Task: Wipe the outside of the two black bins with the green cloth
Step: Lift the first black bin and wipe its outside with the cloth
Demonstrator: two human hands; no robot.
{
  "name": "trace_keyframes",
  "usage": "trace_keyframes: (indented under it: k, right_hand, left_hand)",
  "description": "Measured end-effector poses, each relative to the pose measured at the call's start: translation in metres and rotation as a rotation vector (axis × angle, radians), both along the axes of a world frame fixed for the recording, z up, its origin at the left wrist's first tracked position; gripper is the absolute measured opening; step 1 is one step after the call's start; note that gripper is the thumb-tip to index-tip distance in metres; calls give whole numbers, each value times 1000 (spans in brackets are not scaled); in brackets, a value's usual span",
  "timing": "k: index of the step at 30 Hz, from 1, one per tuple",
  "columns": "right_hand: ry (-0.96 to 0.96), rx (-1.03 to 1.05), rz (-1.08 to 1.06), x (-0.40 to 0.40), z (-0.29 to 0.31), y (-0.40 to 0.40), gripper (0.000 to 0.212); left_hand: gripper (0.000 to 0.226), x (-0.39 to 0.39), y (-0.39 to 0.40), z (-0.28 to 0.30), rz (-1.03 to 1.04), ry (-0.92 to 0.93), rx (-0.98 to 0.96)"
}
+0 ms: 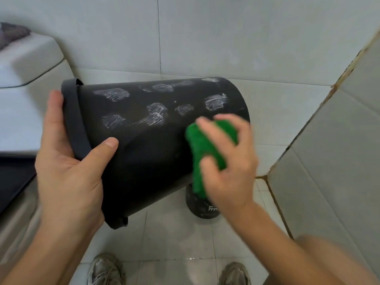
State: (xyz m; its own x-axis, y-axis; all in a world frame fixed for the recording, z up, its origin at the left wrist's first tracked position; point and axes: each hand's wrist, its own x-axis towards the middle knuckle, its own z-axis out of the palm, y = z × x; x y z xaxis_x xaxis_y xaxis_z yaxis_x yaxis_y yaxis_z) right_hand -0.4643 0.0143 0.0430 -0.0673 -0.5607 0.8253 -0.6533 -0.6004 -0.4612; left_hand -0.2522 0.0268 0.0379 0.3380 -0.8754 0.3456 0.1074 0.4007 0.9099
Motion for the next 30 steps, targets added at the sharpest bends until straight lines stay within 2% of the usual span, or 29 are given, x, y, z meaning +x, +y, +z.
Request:
trace_keyframes:
  k: [2, 3, 4, 5, 8, 9, 11, 13, 14, 18, 21, 25, 27, 30]
  right_hand:
    - [242, -54, 140, 17, -7, 15, 48]
    - [306, -64, 165, 11, -6, 11, 48]
    - [291, -62, 149, 2, -6, 2, 49]
    - [207, -24, 89, -8, -2, -6, 50]
    - [-247, 126, -98, -30, 7, -25, 51]
    - [-309, 162, -124, -30, 7, -26, 50]
    - [-200, 145, -98, -32, 4, -22, 49]
    - [-44, 87, -58, -35, 1, -19, 49]
    - [-63, 94, -80, -40, 1, -23, 50]
    - [-399, 337, -156, -53, 7, -37, 51]
    - [-507, 462, -54, -56, 7, -38, 45]
    - [-790, 518, 76, -62, 8, -38, 37]
    - [-853, 524, 77, -59, 5, -36, 36]
    - [-806, 534, 40, -49, -4, -32, 34]
  left_hand:
    - [85, -12, 4, 6, -17, -43, -82]
    - [85, -12, 3, 4, -3, -53, -75]
    - [84, -12, 4, 4, 3, -65, -47]
    - [83, -5, 2, 0, 12, -55, -20]
    - [92, 16, 1, -8, 4, -25, 183]
    - [94, 21, 0, -10, 21, -59, 204]
    - [100, 21, 3, -7, 66, -105, 199]
    - [89, 12, 7, -1, 74, -106, 96]
    - [82, 4, 11, 4, 58, -131, 36]
    - [86, -14, 20, 11, 17, -261, -69]
    - [91, -13, 20, 13, -7, -242, -48]
    - [86, -10, 16, 23, -90, -320, -7]
    - [86, -6, 14, 28, -97, -295, 29]
    - [91, 6, 8, 29, -61, -240, 153]
